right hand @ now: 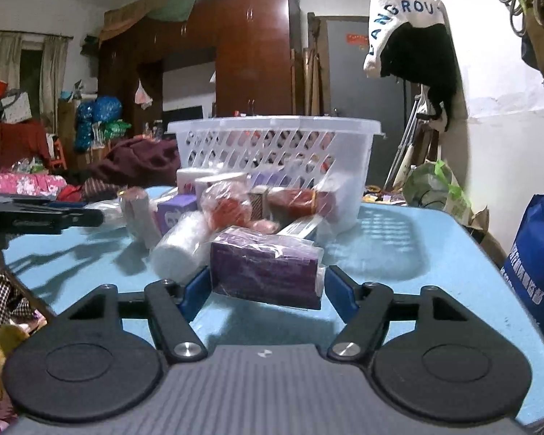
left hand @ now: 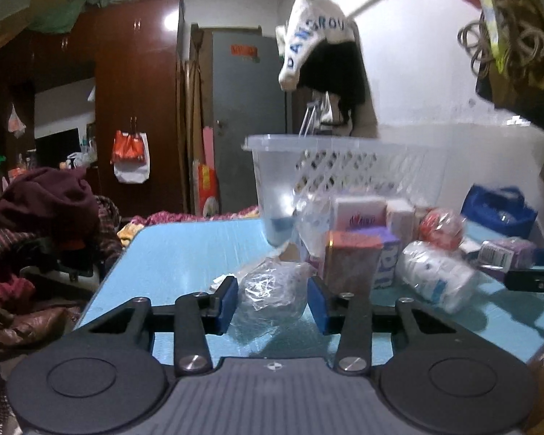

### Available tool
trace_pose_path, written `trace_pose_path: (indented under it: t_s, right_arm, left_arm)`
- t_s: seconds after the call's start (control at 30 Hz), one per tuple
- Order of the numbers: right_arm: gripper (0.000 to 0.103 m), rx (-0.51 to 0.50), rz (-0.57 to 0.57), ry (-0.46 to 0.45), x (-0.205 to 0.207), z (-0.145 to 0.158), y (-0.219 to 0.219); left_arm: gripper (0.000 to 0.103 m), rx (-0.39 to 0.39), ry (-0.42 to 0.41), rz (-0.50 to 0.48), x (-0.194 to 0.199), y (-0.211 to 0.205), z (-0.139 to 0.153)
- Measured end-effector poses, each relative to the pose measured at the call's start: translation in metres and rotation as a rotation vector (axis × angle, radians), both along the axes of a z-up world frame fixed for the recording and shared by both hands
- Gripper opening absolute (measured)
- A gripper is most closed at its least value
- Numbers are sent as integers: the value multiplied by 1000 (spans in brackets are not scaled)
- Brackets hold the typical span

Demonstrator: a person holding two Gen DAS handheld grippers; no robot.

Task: Organize objects
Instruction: 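Grasp a clear plastic bag with left gripper while right grasps a purple wrapped pack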

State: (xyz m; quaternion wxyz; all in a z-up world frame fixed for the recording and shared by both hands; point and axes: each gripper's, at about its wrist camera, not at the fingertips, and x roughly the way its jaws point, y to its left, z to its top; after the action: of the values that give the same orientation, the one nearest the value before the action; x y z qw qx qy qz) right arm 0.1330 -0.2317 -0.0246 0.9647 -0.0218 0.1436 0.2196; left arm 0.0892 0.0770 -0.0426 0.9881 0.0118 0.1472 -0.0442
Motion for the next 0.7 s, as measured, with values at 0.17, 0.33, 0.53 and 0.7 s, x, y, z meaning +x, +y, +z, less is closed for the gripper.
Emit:
trace_pose_path:
  t_s: [0.17, 0.33, 0.53, 0.7]
  right_arm:
    - [71, 15, -26, -6, 3, 2, -7]
    - [71, 20, -37, -39, 0, 9, -12]
    - [71, 23, -38, -106, 1, 26, -9]
    - [71, 18, -30, -283, 22, 97, -6]
  left_arm:
    - [45, -33, -38, -4, -11, 7, 0]
    - [45, -92, -72, -23, -18, 14, 7]
    - [44, -168, -151, -116, -14, 14, 33]
    - [44, -222, -260, -217, 38, 11, 107]
